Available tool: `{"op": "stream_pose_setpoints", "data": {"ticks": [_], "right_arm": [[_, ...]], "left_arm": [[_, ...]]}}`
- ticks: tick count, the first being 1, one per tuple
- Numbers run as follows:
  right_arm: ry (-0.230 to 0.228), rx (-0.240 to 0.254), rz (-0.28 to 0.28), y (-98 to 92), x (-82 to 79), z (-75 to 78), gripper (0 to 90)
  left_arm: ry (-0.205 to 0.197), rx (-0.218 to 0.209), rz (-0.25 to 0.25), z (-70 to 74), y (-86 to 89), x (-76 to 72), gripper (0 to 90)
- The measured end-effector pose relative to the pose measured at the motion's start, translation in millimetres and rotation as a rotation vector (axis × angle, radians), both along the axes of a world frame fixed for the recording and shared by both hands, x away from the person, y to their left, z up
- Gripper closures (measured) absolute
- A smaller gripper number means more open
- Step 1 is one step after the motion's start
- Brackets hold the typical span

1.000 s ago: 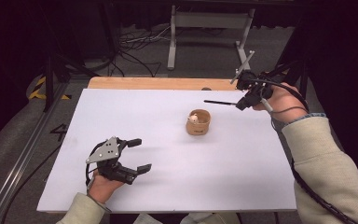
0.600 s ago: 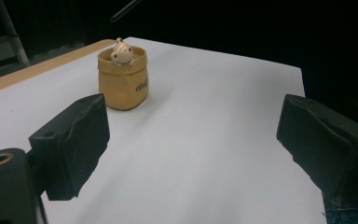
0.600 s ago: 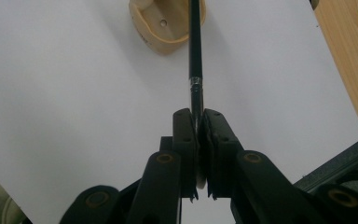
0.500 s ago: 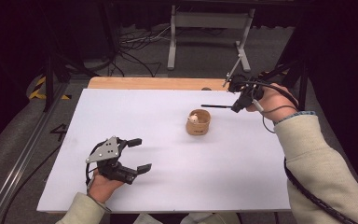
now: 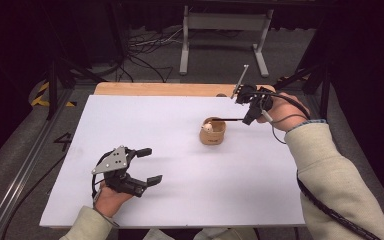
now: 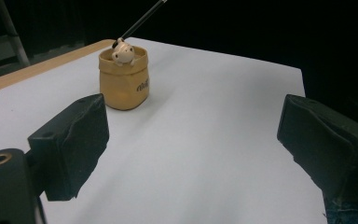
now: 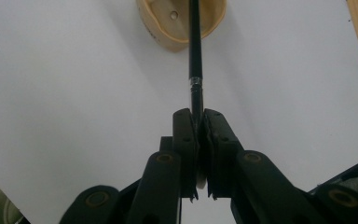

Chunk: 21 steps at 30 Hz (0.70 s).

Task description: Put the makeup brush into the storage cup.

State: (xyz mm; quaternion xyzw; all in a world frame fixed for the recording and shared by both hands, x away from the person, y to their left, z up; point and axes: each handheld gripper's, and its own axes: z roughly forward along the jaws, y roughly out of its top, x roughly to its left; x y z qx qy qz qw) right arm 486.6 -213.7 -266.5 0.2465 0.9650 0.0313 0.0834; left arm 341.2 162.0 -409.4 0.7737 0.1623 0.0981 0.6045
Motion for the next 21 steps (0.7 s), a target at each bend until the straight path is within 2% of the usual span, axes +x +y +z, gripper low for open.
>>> {"op": "stream_pose_setpoints", "data": {"ticks": [12,21], "right_arm": [[0.041,-0.055,0.008,10.7,5.8,-16.4,84.7],[0.050,-0.099,0.019,23.5,7.7,-25.3,84.5]], "left_arm": [[0.002,-0.002,-0.002,0.2,0.4,0.4,9.7],[0.003,-0.004,-0.003,0.2,0.1,0.9,9.6]]}}
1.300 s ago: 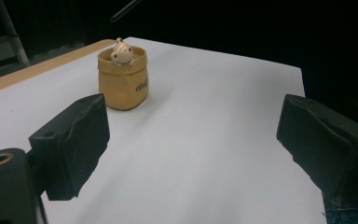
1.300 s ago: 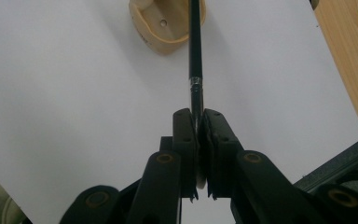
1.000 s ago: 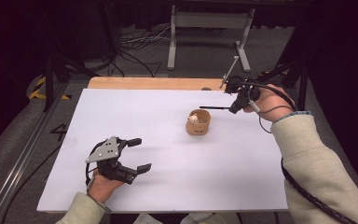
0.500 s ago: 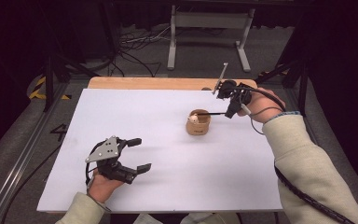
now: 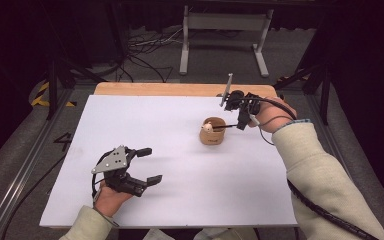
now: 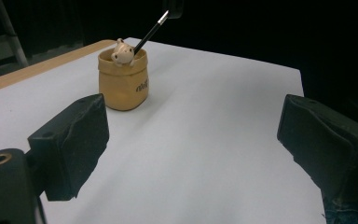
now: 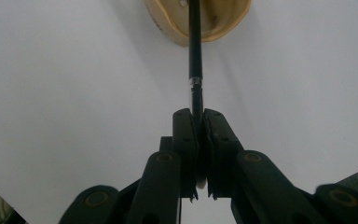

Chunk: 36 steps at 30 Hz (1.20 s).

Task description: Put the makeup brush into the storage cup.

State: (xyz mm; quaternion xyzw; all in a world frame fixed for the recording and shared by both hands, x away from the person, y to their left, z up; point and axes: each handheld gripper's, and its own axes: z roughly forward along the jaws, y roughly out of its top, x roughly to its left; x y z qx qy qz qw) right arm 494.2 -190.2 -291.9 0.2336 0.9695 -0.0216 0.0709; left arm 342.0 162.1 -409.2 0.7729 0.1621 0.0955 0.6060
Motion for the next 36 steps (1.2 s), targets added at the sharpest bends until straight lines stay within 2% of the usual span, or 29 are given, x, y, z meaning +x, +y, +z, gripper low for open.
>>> {"op": "stream_pose_setpoints", "data": {"ticks": [12,16,17,19,21,26,33,35,36], "right_arm": [[-0.005,-0.036,-0.004,7.6,3.5,-4.6,84.2],[-0.023,-0.039,0.004,7.6,3.3,-4.1,83.1],[-0.035,-0.028,0.008,7.3,2.9,-3.3,78.0],[-0.083,-0.010,-0.013,5.6,3.6,0.3,53.9],[-0.112,-0.002,-0.023,4.5,3.0,3.0,44.6],[-0.158,0.045,-0.010,0.9,-2.6,14.8,36.2],[-0.199,0.169,0.008,-5.9,-18.1,36.5,30.7],[-0.219,0.220,0.026,-9.5,-23.1,42.3,29.9],[-0.219,0.220,0.026,-9.5,-23.1,42.3,29.9]], "left_arm": [[-0.002,-0.006,-0.001,0.5,0.4,0.0,9.7],[0.000,-0.002,-0.003,0.5,0.1,-0.1,9.7],[0.000,-0.005,-0.003,0.3,-0.1,-0.1,9.7],[0.002,-0.004,-0.003,0.2,-0.2,0.1,9.7],[0.003,-0.004,-0.004,0.1,0.0,0.4,9.7],[-0.001,-0.001,-0.006,-0.1,0.2,1.4,9.7],[0.004,-0.002,-0.007,0.5,-0.4,1.0,9.6],[0.006,-0.005,-0.006,0.5,-0.5,1.2,9.6],[0.006,-0.005,-0.006,0.5,-0.5,1.2,9.4]]}}
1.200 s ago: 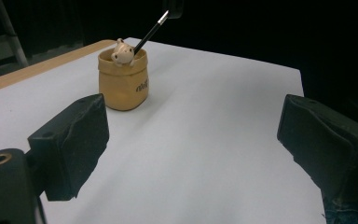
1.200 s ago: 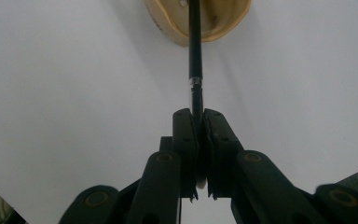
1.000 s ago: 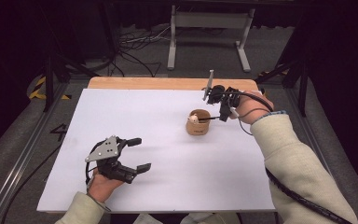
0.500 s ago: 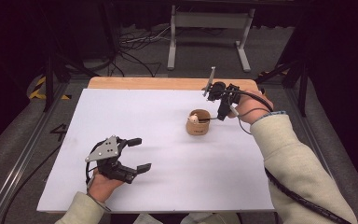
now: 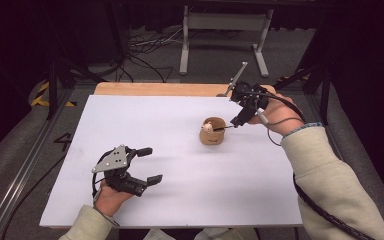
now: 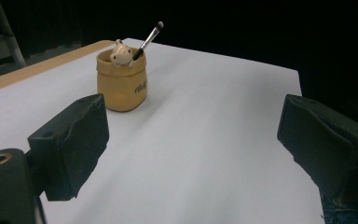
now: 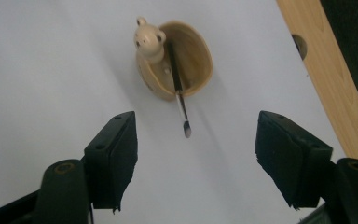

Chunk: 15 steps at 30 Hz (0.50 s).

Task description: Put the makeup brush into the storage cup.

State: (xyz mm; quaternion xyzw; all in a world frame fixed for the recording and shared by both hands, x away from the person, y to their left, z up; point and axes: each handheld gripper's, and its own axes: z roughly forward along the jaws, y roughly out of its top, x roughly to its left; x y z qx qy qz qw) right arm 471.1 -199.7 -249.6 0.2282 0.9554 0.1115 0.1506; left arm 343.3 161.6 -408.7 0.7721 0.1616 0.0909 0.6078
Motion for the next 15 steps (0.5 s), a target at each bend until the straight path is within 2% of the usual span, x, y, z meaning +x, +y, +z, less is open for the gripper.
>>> {"op": "stream_pose_setpoints", "data": {"ticks": [2,3,5,11,13,15], "right_arm": [[-0.026,0.065,0.003,-5.7,-6.4,6.3,26.4],[-0.048,0.128,0.006,-12.1,-12.3,10.4,23.0],[-0.066,0.191,-0.013,-18.7,-19.6,13.3,17.2],[-0.123,0.286,-0.020,-33.0,-39.6,16.3,9.7],[-0.151,0.332,-0.016,-39.8,-51.5,15.7,7.7],[-0.177,0.358,-0.017,-44.4,-59.8,15.1,5.9]], "left_arm": [[-0.002,-0.004,0.000,0.4,0.9,0.6,9.3],[-0.006,-0.004,0.001,0.6,1.4,0.9,9.2],[-0.002,-0.004,0.003,0.9,2.7,1.2,9.1],[-0.001,-0.008,0.007,0.8,4.4,2.0,8.7],[0.000,-0.008,0.008,1.0,5.3,2.0,8.5],[-0.002,-0.010,0.007,1.3,7.0,2.0,8.4]]}}
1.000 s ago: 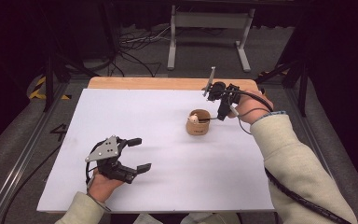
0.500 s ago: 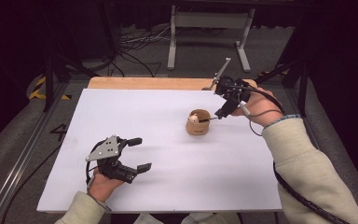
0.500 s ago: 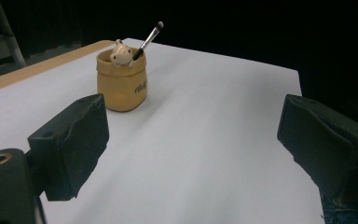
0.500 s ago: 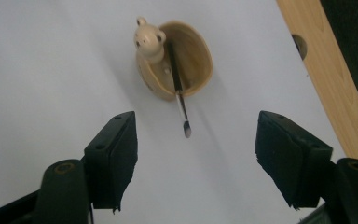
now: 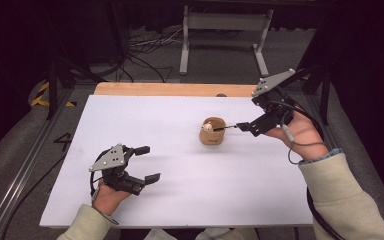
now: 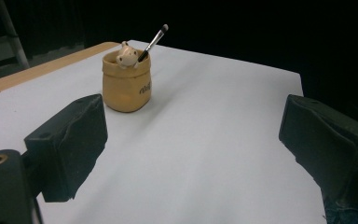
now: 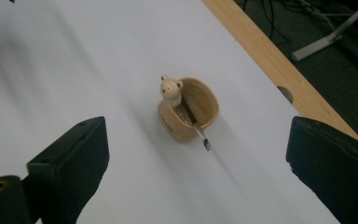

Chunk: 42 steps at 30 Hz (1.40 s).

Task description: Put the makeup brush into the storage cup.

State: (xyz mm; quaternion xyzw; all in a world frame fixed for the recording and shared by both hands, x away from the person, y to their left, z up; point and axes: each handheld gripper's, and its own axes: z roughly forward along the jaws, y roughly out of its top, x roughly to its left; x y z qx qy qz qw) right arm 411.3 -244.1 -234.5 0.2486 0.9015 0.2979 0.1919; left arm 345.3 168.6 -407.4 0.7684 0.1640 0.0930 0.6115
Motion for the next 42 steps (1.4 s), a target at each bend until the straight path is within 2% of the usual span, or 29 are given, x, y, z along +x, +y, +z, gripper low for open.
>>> {"op": "stream_pose_setpoints", "data": {"ticks": [5,8,9,11,14,18,22,26,29,31,32,33,34,42], "right_arm": [[-0.059,0.089,-0.005,-16.0,-20.9,-7.9,1.8],[-0.085,0.115,-0.008,-22.3,-27.2,-11.6,0.1],[-0.120,0.170,-0.011,-32.8,-37.2,-17.6,0.0],[-0.128,0.186,-0.011,-35.7,-39.5,-19.5,0.0],[-0.155,0.241,-0.028,-48.2,-48.0,-30.4,0.0],[-0.192,0.291,-0.064,-62.1,-56.8,-45.7,0.0],[-0.241,0.342,-0.059,-72.1,-66.2,-60.8,0.0],[-0.318,0.375,-0.026,-77.5,-74.1,-77.3,0.0],[-0.348,0.412,-0.024,-81.1,-79.2,-91.2,0.0],[-0.350,0.442,-0.038,-84.5,-82.5,-100.8,0.0],[-0.350,0.442,-0.038,-84.5,-82.5,-100.8,0.0],[-0.356,0.464,-0.050,-86.7,-85.9,-110.3,0.0],[-0.356,0.464,-0.050,-86.7,-85.9,-110.3,0.0],[-0.380,0.528,-0.073,-87.7,-94.1,-144.5,0.0]], "left_arm": [[0.002,-0.016,0.012,0.5,6.8,-0.8,8.0],[0.000,-0.019,0.023,0.6,10.9,-2.2,7.7],[0.002,-0.021,0.025,0.8,12.4,-2.9,7.2],[-0.006,-0.021,0.033,1.1,14.9,-4.0,7.0],[0.004,-0.038,0.037,0.3,19.4,-5.4,6.0],[0.008,-0.043,0.047,-0.7,23.4,-7.2,5.2],[0.009,-0.045,0.056,-1.9,29.0,-10.0,4.7],[0.008,-0.046,0.069,-3.2,34.5,-11.8,4.4],[0.013,-0.054,0.082,-4.9,40.6,-15.1,4.1],[0.007,-0.062,0.094,-6.0,45.6,-17.6,4.0],[0.007,-0.062,0.094,-6.0,45.6,-17.6,4.0],[0.003,-0.066,0.100,-6.4,47.4,-18.2,4.0],[0.004,-0.067,0.105,-6.9,49.7,-19.0,4.0],[-0.008,-0.084,0.126,-12.8,57.8,-22.0,3.7]]}}
